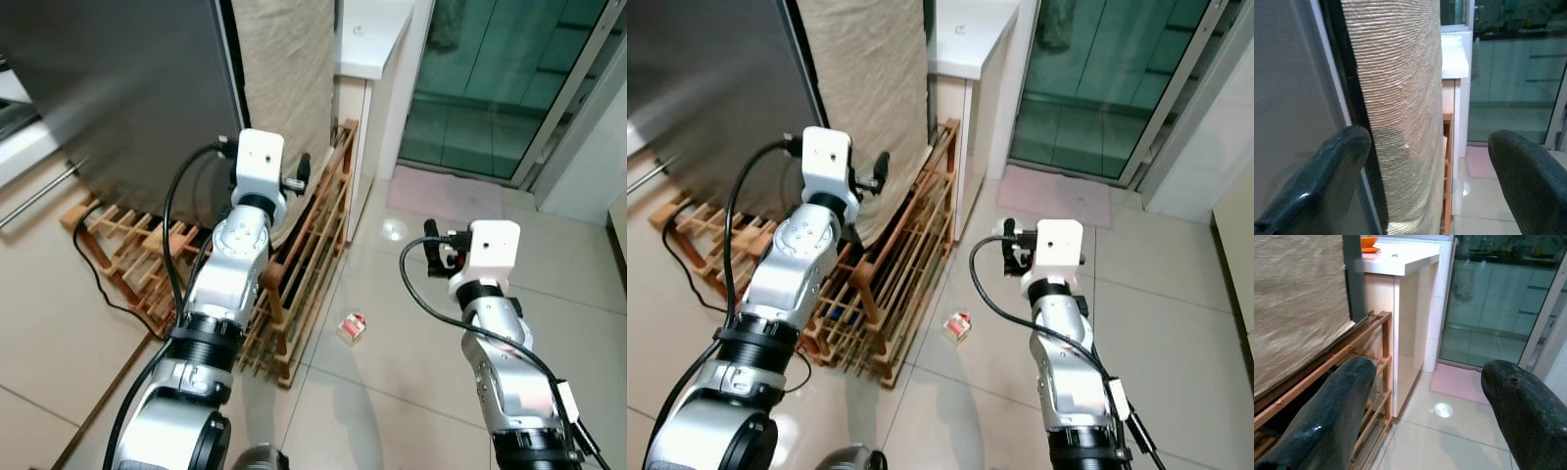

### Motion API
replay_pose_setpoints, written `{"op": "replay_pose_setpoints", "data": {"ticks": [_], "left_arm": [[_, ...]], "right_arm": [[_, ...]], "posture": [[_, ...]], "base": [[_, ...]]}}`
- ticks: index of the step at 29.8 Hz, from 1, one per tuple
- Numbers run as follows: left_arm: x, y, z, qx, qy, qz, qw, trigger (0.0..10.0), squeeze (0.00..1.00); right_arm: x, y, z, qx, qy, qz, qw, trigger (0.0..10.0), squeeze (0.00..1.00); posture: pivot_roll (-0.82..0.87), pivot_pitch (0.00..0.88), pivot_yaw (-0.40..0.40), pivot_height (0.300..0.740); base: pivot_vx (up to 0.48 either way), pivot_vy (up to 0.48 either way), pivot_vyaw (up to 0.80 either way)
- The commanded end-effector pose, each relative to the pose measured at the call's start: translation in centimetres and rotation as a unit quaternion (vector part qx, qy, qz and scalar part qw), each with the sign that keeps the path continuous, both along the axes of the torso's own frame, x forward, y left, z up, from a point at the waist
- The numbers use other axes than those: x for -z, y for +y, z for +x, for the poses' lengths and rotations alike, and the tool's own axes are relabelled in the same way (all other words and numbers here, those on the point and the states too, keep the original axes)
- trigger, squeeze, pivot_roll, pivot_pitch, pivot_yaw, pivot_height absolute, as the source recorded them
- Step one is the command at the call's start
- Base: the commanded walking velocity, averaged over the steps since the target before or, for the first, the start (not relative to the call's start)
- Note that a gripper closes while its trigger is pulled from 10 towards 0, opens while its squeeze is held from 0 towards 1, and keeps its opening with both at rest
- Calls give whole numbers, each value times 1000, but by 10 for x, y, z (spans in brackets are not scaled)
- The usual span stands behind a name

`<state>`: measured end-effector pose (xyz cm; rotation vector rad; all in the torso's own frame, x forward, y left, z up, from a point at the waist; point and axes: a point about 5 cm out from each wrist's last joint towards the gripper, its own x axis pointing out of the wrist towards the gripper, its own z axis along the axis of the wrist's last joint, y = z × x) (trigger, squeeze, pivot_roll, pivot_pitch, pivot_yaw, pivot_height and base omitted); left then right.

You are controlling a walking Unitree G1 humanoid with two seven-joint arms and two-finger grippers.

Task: Restocking fridge

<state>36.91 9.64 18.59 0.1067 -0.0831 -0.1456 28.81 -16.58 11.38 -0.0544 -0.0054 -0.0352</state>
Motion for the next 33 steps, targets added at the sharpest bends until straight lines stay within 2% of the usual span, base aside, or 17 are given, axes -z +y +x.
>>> {"op": "replay_pose_setpoints", "data": {"ticks": [1,4,8,10,18,25,27,33], "left_arm": [[-5,-1,7,-15,-1,4,1000,10000,0],[-8,-2,9,-16,-1,4,1000,10000,0],[-16,-11,17,-6,1,-13,1000,10000,0],[-17,-15,20,-6,2,-7,1000,10000,0],[-20,-15,28,-35,10,-4,999,10000,0],[-22,-8,30,-59,5,-13,998,10000,0],[-19,-3,29,-78,14,-37,996,10000,0],[-14,3,29,-98,25,-57,993,10000,0]], "right_arm": [[-5,2,1,-4,-7,1,1000,10000,0],[-5,2,0,-4,-7,1,1000,10000,0],[-1,-1,-7,0,2,0,1000,10000,0],[1,-2,-9,0,6,-1,1000,10000,0],[4,-7,-15,5,15,-4,1000,10000,0],[4,-6,-16,8,16,-4,1000,10000,0],[5,-6,-17,8,18,-3,1000,10000,0],[6,-6,-16,7,20,-3,1000,10000,0]], "posture": [[52,56,26,740],[49,59,26,740],[37,71,25,740],[34,75,25,740],[21,82,29,740],[16,82,34,740],[22,81,32,740],[26,79,31,740]], "base": [[0,0,0],[0,0,0],[0,0,0],[0,0,0],[0,0,0],[0,0,0],[0,0,0],[0,0,0]]}}
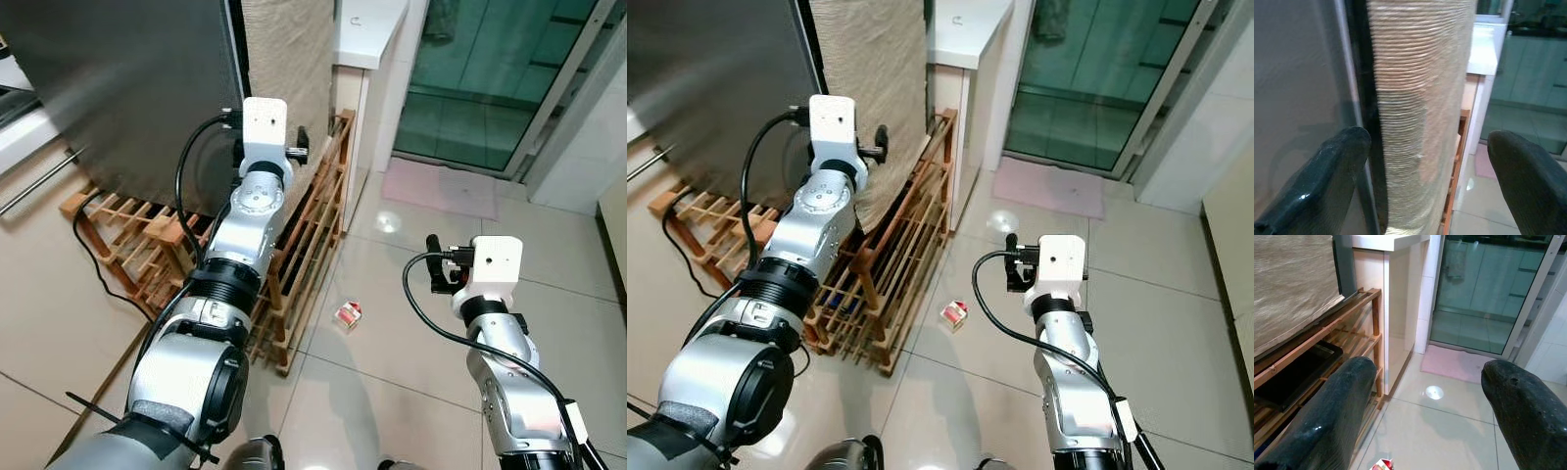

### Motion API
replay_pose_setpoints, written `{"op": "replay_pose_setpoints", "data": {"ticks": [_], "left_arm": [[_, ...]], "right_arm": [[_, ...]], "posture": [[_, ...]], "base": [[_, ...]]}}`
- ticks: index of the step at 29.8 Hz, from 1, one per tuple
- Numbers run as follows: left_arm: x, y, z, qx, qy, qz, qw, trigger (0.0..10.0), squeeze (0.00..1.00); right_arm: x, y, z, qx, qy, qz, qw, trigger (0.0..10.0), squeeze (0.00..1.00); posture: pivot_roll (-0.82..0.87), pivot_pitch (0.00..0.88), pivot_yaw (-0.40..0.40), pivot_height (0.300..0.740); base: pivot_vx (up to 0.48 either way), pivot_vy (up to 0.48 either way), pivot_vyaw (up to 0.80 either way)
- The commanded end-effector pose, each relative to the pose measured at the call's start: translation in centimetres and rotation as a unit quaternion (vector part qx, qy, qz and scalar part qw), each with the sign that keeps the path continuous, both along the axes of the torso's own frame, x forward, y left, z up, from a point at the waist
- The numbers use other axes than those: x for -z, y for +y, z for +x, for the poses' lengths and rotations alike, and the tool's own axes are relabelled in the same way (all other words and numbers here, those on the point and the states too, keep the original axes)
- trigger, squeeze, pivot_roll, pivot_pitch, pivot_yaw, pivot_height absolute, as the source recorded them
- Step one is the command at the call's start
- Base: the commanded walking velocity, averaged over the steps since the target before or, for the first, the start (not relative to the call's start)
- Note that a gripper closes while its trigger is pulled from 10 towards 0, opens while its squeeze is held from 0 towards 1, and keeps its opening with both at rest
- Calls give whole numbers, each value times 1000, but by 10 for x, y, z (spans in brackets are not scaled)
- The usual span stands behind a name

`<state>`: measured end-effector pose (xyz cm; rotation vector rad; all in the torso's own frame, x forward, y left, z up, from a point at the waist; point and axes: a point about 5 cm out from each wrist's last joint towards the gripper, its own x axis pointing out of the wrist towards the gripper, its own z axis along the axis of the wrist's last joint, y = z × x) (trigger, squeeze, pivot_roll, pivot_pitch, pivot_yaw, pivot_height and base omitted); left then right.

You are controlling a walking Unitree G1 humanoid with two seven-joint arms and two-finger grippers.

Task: Restocking fridge

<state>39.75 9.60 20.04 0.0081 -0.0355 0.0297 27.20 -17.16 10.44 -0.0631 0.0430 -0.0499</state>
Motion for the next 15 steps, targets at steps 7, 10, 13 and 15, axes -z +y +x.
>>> {"op": "replay_pose_setpoints", "data": {"ticks": [7,10,13,15], "left_arm": [[4,0,2,4,11,-14,1000,10000,0],[4,-10,1,37,9,-10,999,10000,0],[2,-18,0,66,6,-16,998,10000,0],[-1,-22,-1,77,-3,-12,997,10000,0]], "right_arm": [[-3,1,2,-3,-4,1,1000,10000,0],[-3,1,2,-4,-4,1,1000,10000,0],[-3,1,3,-5,-4,0,1000,10000,0],[-3,1,3,-5,-4,0,1000,10000,0]], "posture": [[30,67,29,740],[30,67,27,740],[28,68,28,740],[27,68,30,740]], "base": [[0,0,0],[0,0,0],[0,0,0],[0,0,0]]}}
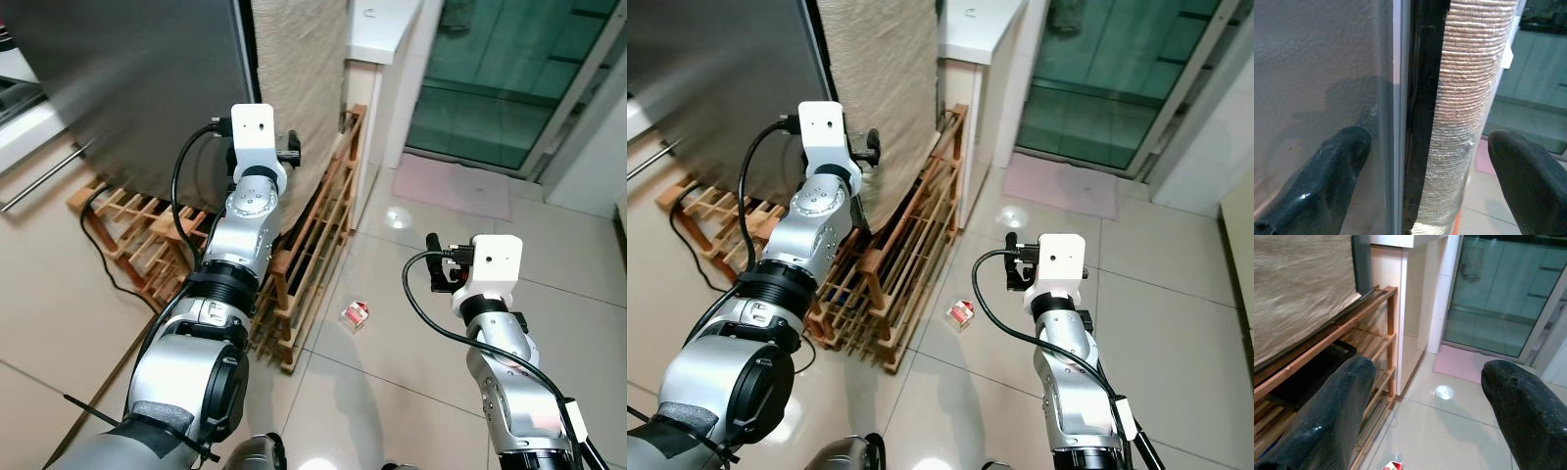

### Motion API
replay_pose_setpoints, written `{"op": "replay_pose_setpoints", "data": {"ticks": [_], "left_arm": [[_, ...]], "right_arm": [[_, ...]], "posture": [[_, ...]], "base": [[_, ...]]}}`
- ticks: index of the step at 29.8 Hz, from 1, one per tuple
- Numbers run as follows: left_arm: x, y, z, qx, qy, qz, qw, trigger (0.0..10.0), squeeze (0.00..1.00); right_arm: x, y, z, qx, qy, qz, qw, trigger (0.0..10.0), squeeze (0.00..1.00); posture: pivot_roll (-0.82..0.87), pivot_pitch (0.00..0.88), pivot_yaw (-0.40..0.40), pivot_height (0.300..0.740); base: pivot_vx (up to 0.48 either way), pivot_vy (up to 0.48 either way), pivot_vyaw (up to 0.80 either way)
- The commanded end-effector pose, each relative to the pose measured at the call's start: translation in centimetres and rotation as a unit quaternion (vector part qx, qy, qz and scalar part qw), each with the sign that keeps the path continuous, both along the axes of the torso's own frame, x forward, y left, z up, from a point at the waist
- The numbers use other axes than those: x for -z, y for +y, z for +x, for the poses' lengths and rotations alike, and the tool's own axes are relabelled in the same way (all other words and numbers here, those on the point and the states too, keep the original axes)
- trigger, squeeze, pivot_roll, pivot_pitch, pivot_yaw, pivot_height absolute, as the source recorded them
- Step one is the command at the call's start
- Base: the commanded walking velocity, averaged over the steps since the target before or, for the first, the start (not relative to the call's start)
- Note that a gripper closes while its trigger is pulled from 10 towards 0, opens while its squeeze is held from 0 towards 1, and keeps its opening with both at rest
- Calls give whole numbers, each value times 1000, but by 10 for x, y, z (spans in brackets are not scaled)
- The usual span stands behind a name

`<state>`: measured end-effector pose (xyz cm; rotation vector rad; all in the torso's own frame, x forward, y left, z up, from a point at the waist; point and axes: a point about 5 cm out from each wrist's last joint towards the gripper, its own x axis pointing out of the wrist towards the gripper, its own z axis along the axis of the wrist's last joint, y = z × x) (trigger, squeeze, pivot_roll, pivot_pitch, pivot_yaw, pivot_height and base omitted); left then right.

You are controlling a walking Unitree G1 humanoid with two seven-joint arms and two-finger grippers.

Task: Restocking fridge

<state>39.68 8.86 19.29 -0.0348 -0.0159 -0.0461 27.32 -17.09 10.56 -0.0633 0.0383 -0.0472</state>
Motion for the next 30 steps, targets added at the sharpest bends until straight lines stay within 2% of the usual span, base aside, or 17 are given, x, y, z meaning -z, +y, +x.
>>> {"op": "replay_pose_setpoints", "data": {"ticks": [1,24,30], "left_arm": [[-10,-16,0,44,-16,8,999,10000,0],[-17,-21,-12,62,-31,6,998,10000,0],[-13,-20,-20,66,-20,8,998,10000,0]], "right_arm": [[-1,0,2,-4,-1,0,1000,10000,0],[4,-1,6,-6,7,-5,1000,10000,0],[7,-1,8,-7,10,-7,1000,10000,0]], "posture": [[27,69,30,740],[39,54,24,740],[45,52,22,740]], "base": [[0,0,0],[0,0,0],[0,0,0]]}}
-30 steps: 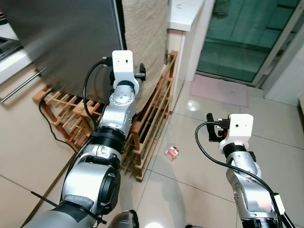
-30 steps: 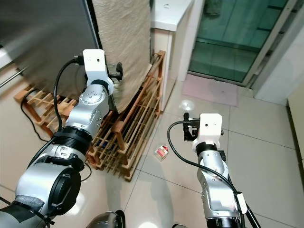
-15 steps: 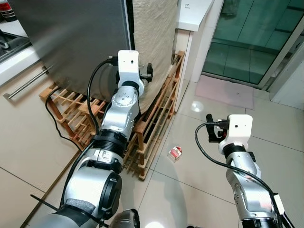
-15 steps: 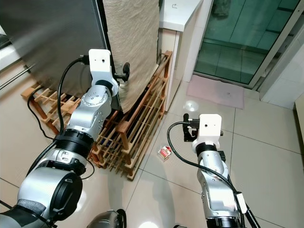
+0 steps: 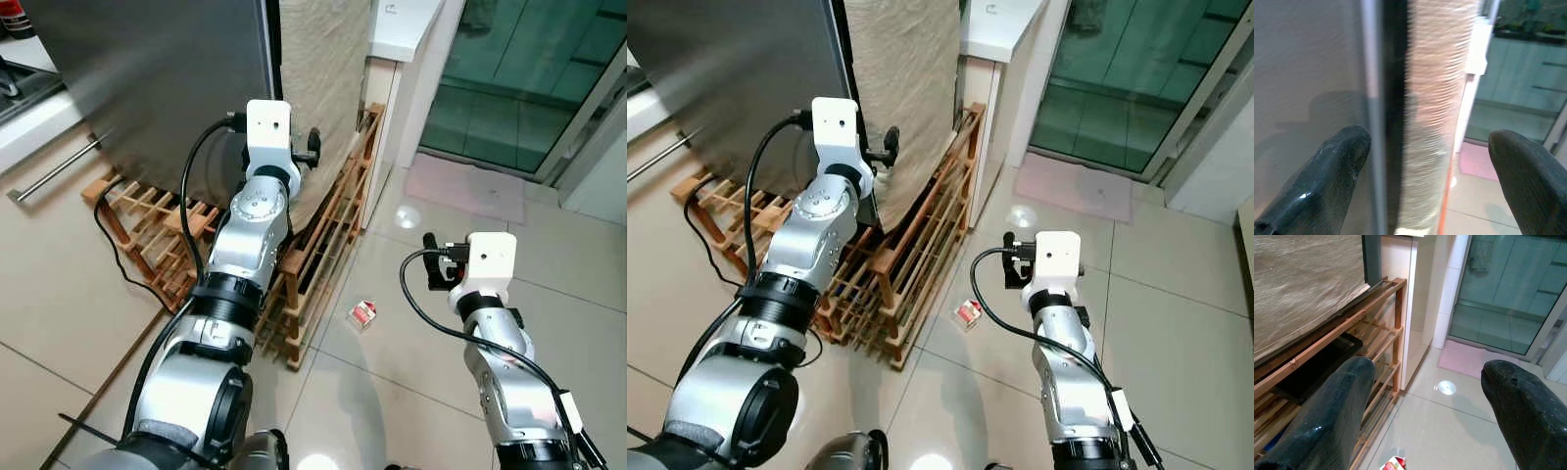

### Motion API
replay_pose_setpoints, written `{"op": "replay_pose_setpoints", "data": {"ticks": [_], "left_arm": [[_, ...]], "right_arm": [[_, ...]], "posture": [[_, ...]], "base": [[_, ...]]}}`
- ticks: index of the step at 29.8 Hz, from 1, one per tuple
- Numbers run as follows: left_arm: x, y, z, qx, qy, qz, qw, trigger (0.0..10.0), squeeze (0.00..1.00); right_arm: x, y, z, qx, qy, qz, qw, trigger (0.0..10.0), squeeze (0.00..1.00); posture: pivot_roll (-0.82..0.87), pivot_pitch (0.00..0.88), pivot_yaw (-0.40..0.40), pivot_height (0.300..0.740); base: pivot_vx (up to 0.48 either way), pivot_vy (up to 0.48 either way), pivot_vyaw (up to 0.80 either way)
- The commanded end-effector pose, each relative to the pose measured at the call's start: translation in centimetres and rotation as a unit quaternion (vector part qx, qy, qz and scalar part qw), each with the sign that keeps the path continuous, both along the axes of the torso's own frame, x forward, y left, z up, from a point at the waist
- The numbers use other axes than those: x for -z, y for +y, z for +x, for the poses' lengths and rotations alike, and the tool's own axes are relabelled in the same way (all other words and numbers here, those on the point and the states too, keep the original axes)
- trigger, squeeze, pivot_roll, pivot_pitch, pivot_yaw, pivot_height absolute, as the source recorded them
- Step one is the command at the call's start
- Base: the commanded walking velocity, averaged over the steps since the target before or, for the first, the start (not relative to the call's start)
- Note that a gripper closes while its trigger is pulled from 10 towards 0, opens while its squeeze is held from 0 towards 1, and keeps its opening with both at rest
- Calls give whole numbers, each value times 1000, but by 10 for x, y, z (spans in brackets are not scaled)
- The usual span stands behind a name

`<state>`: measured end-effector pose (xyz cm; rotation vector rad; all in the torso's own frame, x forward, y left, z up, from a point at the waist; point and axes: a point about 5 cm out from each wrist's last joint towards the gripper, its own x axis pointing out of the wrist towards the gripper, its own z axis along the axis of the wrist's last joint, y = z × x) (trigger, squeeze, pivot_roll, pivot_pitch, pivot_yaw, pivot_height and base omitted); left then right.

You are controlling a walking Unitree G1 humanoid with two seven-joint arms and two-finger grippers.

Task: Restocking fridge

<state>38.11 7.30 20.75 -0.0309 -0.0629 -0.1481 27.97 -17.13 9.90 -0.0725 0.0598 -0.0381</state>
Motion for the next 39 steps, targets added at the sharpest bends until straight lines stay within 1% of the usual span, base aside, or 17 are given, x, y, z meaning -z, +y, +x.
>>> {"op": "replay_pose_setpoints", "data": {"ticks": [1,5,8,16,23,33,35,37,38,39], "left_arm": [[2,-5,-5,15,4,6,1000,10000,0],[16,3,-11,5,28,25,999,10000,0],[19,5,-12,1,33,26,999,10000,0],[16,2,-9,-1,25,34,999,10000,0],[13,-3,-5,3,23,28,999,10000,0],[3,-7,9,-8,11,33,999,10000,0],[1,-9,11,-10,9,34,999,10000,0],[1,-18,12,8,12,33,999,10000,0],[1,-18,12,8,12,33,999,10000,0],[3,-30,11,35,22,27,999,10000,0]], "right_arm": [[0,-1,1,-2,-1,-3,1000,10000,0],[3,-2,1,-3,3,-4,1000,10000,0],[4,-1,1,-4,4,-4,1000,10000,0],[3,-1,4,-8,2,-6,1000,10000,0],[3,-1,3,-6,1,-6,1000,10000,0],[5,-4,-1,-5,3,-8,1000,10000,0],[5,-4,-1,-4,3,-8,1000,10000,0],[5,-4,-2,-2,4,-7,1000,10000,0],[5,-4,-2,-2,4,-7,1000,10000,0],[6,-4,-3,-3,4,-6,1000,10000,0]], "posture": [[45,52,22,740],[53,52,20,740],[55,52,18,740],[56,49,15,740],[48,49,15,740],[34,53,22,740],[32,55,24,740],[31,58,25,740],[31,58,25,740],[30,58,26,740]], "base": [[0,0,0],[0,0,0],[0,0,0],[0,0,0],[0,0,0],[0,0,0],[0,0,0],[0,0,0],[0,0,0],[0,0,0]]}}
